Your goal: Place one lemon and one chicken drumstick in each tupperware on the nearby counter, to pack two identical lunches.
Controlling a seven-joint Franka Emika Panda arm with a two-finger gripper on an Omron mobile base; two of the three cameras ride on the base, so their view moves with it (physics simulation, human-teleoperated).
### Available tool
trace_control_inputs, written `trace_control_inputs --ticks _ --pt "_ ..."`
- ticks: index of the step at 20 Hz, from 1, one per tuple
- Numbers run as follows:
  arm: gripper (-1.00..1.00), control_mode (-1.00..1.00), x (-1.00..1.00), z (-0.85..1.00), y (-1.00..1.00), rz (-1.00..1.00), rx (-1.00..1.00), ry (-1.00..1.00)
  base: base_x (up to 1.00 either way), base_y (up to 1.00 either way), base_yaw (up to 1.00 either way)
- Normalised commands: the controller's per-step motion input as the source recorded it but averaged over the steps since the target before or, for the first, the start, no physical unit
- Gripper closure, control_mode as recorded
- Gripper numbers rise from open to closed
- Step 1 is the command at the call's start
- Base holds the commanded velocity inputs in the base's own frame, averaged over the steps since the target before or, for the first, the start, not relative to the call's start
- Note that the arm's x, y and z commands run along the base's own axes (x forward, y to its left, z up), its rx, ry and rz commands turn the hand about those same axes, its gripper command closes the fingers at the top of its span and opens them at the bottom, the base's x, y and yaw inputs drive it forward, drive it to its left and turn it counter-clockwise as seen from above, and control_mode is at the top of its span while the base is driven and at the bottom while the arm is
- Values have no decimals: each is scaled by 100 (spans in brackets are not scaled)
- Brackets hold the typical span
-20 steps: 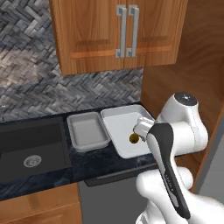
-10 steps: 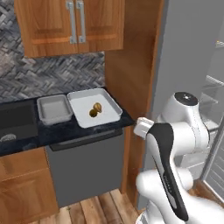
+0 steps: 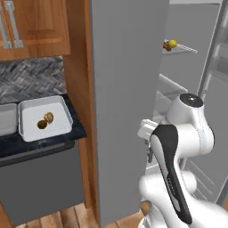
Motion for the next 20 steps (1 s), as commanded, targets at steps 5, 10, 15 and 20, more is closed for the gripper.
trace_control_inputs --ticks 5,10,15,20 --pt "-100 100 0 0 0 0 0 0 72 -100 6" --pt "-100 100 0 0 0 0 0 0 78 -75 2" --pt "-100 100 0 0 0 0 0 0 58 -69 -1" --pt "-100 100 0 0 0 0 0 0 82 -60 0"
